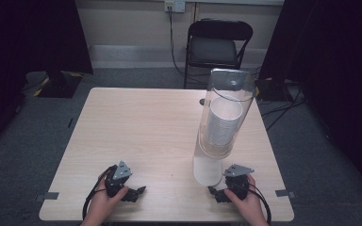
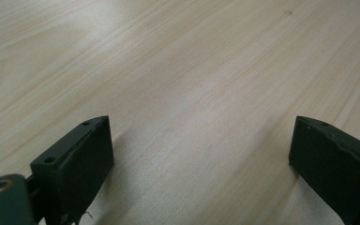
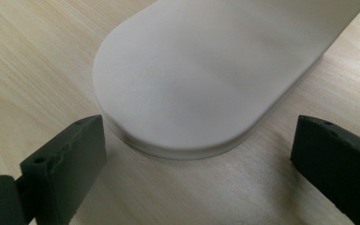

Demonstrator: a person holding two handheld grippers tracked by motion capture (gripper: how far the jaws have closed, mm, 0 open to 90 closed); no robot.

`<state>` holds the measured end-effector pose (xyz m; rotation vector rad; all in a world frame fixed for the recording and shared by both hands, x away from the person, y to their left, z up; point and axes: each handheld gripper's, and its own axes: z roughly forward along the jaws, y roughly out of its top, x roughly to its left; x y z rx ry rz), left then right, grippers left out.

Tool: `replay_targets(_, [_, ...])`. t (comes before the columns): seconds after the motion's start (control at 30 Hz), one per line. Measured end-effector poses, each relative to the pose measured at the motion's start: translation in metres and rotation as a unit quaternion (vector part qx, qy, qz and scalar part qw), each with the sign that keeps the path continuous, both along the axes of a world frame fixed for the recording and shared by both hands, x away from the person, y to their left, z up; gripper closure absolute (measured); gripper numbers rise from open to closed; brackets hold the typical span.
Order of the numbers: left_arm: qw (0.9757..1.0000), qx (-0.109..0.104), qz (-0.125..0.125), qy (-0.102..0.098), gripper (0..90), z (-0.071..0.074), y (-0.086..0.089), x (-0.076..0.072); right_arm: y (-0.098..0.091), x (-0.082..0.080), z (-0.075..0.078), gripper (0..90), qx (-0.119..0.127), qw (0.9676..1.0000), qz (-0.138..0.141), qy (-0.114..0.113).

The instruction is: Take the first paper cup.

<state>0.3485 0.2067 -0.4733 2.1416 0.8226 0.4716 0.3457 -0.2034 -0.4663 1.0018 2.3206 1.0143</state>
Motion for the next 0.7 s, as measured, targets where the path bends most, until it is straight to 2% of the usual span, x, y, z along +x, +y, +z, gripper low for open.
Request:
replay_targets(0.27, [1.0,0.0,0.004,0.001,5.2,0.0,0.0,0.0,0.0,0.0,0.0,3.1,0.0,1.0,0.0,-0.001])
replay_targets(0.33, [1.0,0.0,0.004,0.001,5.1,0.0,0.0,0.0,-0.001,0.0,0.001,8.6,0.003,1.0,-0.004,-0.004])
replay_targets(0.37, [1.0,0.0,0.004,0.001,5.1,0.0,-0.001,0.0,-0.002,-0.001,0.002,14.8,0.004,1.0,-0.004,-0.005])
replay_targets(0.4, [1.0,-0.004,0.007,0.001,5.1,0.0,-0.001,-0.001,-0.003,-0.001,0.004,17.1,0.008,1.0,0.0,-0.005])
replay_targets(0.5, [1.0,-0.004,0.008,0.001,5.1,0.0,-0.001,-0.001,-0.004,-0.001,0.009,14.3,0.025,0.9996,-0.004,-0.008])
replay_targets(0.53, [1.0,-0.004,0.008,0.001,5.1,0.0,-0.001,-0.001,-0.006,-0.001,0.013,15.4,0.031,0.9994,-0.006,-0.014])
replay_targets(0.57, [1.0,0.001,0.006,0.001,4.9,0.0,0.0,0.0,-0.007,-0.001,0.019,15.9,0.051,0.9985,-0.005,-0.019])
replay_targets(0.7, [0.9999,0.001,0.013,0.004,3.0,0.0,-0.002,0.0,-0.01,-0.001,0.03,16.0,0.073,0.9969,-0.003,-0.031])
